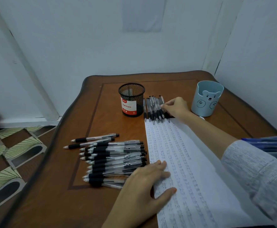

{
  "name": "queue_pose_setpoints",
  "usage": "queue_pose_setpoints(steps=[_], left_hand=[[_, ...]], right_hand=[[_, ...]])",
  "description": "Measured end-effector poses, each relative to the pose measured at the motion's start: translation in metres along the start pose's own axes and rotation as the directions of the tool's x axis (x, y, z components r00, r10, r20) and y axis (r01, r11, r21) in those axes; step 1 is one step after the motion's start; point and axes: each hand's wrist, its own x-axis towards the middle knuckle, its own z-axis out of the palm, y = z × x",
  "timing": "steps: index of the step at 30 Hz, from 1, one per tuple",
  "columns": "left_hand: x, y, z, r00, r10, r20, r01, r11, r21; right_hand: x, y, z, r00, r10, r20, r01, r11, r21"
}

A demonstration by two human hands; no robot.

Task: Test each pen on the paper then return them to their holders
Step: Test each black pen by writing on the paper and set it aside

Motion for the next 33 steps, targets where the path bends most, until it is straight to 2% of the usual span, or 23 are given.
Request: queue_pose_setpoints(steps=[6, 10, 12, 15, 17, 22, 29, 33], left_hand=[[0.000, 0.002, -0.002, 1.000, 0.001, -0.002, -0.001, 1.000, 0.003], [0.000, 0.002, -0.001, 1.000, 0.004, -0.014, -0.004, 1.000, 0.002], [-0.001, 0.002, -0.001, 1.000, 0.002, -0.013, -0.002, 1.000, -0.004], [0.000, 0.003, -0.001, 1.000, 0.004, -0.022, -0.004, 1.000, -0.012], [0.000, 0.003, -0.002, 1.000, 0.001, -0.024, -0.001, 1.000, -0.020], [0.000, 0.003, -0.002, 1.000, 0.008, -0.028, -0.008, 1.000, -0.018], [0.001, 0.001, -0.001, 1.000, 0.012, -0.024, -0.012, 1.000, -0.009], [0.000, 0.001, -0.001, 0.999, 0.017, -0.027, -0.017, 1.000, 0.002]], right_hand=[[-0.016, -0.001, -0.010, 0.994, -0.061, 0.090, 0.074, 0.987, -0.142], [-0.035, -0.003, -0.011, 0.971, -0.234, 0.050, 0.238, 0.937, -0.255], [-0.049, -0.005, -0.011, 0.940, -0.337, 0.058, 0.342, 0.923, -0.179], [-0.073, -0.008, -0.008, 0.879, -0.368, 0.304, 0.392, 0.920, -0.019], [-0.084, -0.008, -0.004, 0.821, -0.378, 0.428, 0.413, 0.911, 0.013], [-0.101, -0.006, 0.007, 0.753, -0.390, 0.531, 0.420, 0.905, 0.069], [-0.107, 0.001, 0.010, 0.787, -0.372, 0.492, 0.376, 0.922, 0.096], [-0.110, 0.006, 0.004, 0.851, -0.356, 0.386, 0.266, 0.926, 0.267]])
